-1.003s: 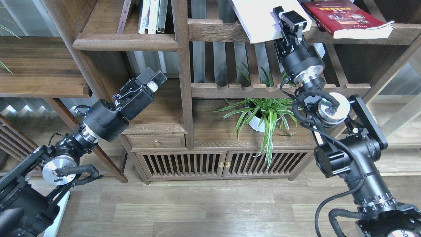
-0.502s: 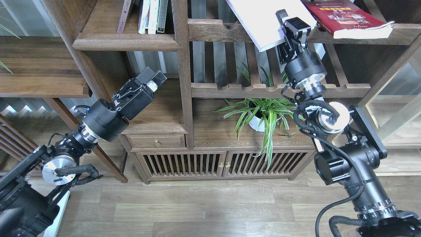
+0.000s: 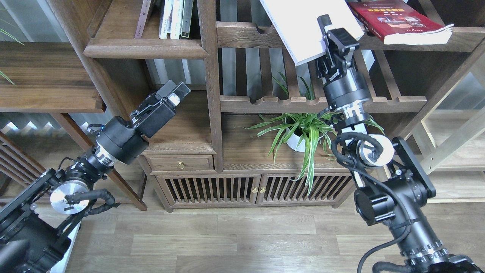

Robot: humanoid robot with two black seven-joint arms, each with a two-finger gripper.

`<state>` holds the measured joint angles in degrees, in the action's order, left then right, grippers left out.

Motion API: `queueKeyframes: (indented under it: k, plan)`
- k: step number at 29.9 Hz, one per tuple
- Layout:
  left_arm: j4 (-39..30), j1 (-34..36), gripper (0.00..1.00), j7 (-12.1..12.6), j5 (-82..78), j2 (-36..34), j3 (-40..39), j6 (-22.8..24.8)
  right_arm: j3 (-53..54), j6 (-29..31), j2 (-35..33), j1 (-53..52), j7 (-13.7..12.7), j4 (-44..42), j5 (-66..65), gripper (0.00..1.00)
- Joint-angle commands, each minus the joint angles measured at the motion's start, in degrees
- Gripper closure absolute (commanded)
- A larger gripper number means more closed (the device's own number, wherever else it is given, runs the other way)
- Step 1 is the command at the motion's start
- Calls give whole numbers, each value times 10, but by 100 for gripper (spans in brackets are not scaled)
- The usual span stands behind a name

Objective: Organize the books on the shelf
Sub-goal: 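Grasp the white book's edge with the right gripper and pull it outward, then bring the left gripper under the white book beside the right gripper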

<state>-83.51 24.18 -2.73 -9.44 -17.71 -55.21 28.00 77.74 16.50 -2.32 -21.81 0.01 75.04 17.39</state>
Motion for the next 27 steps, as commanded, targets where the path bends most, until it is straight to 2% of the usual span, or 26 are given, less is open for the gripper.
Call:
queueKeyframes:
  k: [1, 10, 15, 21, 27]
  plan:
    - [0, 0, 1, 18, 37, 2, 0, 0, -8, 38, 2, 16, -1, 0, 0, 97]
    - [-4, -7, 1, 20, 122, 1, 3, 0, -48, 113, 2, 38, -1, 5, 0, 98]
    - [-7, -7, 1, 21, 142, 1, 3, 0, -69, 115, 14, 37, -1, 5, 0, 98]
    - [-10, -7, 1, 52, 160, 2, 3, 0, -84, 115, 23, 32, -2, 6, -1, 98]
    - [-10, -6, 2, 53, 163, 13, 3, 0, -104, 115, 23, 33, -4, 7, -1, 98]
